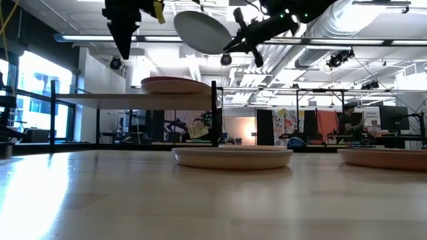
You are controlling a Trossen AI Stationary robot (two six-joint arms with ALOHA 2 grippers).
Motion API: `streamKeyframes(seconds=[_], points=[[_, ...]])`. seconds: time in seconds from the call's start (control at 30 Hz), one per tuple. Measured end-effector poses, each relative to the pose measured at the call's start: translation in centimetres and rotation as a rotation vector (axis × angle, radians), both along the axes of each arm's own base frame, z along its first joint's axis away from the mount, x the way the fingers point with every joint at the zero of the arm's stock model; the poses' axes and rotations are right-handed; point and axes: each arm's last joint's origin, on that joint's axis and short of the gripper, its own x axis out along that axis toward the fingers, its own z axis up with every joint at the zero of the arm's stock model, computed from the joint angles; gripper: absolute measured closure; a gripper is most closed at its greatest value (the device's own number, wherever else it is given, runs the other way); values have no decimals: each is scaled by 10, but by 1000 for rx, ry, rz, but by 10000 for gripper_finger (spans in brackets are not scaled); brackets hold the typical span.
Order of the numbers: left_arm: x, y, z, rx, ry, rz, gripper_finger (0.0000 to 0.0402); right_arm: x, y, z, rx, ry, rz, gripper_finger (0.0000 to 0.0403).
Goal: Place and stack plates onto a shelf
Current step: Stack the left white plate on top of the pink plate on the shelf
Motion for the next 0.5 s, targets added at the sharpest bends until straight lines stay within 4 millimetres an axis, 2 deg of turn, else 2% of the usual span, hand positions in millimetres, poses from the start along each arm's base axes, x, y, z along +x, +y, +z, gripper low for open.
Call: streamKeyframes(seconds=[0.17,0.33,0.5], points=[[-20,10,17,-11,-77,45,257,-3,-4,6,-3,-2,24,403],[-45,13,36,-29,-179,77,257,-1,-3,30,-65,71,55,403],[-66,12,50,-27,-281,120,257,7,-5,48,-53,185,87,403]])
